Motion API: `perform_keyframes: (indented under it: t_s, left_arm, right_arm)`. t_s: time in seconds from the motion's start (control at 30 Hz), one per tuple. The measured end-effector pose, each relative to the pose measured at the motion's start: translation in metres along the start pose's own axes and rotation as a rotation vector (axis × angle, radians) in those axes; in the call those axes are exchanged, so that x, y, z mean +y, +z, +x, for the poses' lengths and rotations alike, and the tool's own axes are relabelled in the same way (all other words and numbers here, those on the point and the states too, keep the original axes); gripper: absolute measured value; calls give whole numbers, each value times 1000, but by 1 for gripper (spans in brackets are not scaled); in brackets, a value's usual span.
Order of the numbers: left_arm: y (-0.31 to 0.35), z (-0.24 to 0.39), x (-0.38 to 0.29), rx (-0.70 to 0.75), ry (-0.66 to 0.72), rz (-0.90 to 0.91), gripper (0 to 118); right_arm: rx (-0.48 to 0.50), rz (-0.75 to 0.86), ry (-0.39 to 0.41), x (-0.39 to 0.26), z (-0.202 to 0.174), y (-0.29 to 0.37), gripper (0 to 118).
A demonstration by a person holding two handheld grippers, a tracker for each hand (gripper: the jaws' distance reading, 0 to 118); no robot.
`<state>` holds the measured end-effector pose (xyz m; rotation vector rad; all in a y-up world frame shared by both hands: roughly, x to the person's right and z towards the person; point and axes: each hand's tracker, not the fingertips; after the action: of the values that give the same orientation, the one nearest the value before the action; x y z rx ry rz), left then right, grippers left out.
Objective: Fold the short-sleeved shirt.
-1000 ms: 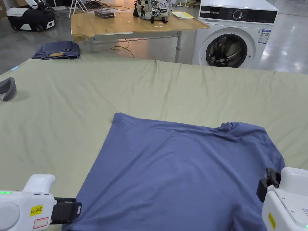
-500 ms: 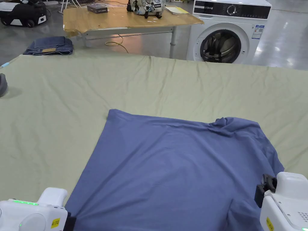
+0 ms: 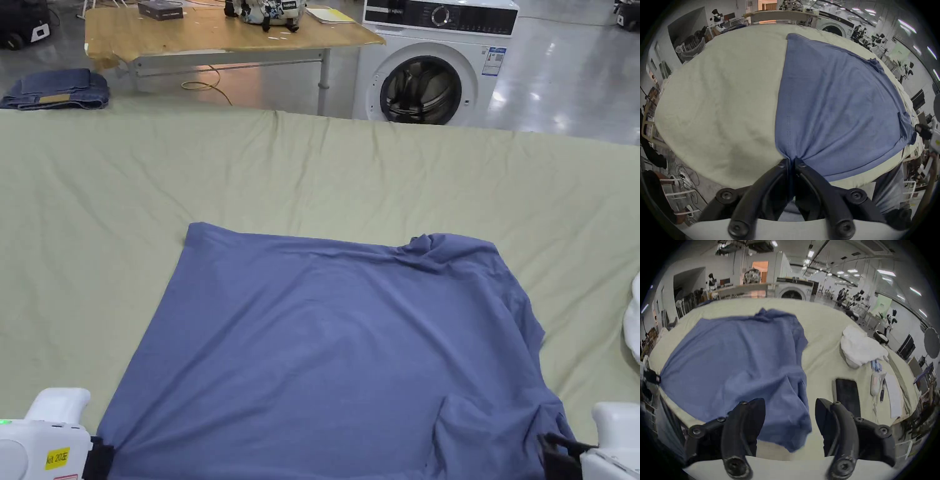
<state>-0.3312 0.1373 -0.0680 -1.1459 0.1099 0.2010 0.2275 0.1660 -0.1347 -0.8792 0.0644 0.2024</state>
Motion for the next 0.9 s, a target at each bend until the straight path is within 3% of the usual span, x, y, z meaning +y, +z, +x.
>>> perform_keyframes:
  t_s: [0.17, 0.23, 0.3, 0.37, 0.43, 0.63, 0.73, 0.9]
  left_arm:
    - [5, 3, 1, -1, 2, 3, 0]
    - [6, 4, 0, -2, 3, 6, 0]
    - [7, 5, 1, -3, 3, 5, 0]
    - [10, 5, 0, -4, 5, 7, 1]
    - [12, 3, 2, -12, 13, 14, 0]
    - [40, 0, 23, -75, 62, 119, 0]
    - [45, -7, 45, -97, 58, 174, 0]
    - [44, -10, 93, -111, 53, 246, 0]
  right_arm:
    - [67, -131, -30, -26, 8, -24, 65]
    - [94, -131, -63, -33, 9, -33, 40]
    - [147, -95, -111, -33, 8, -33, 7]
    - [141, -110, -110, -30, 1, -31, 6]
    - [104, -108, -12, -26, -6, -28, 6]
    - [105, -23, -41, -4, 1, 6, 6]
    - [126, 61, -96, 16, 8, 20, 6]
    - [116, 133, -97, 63, 5, 20, 6]
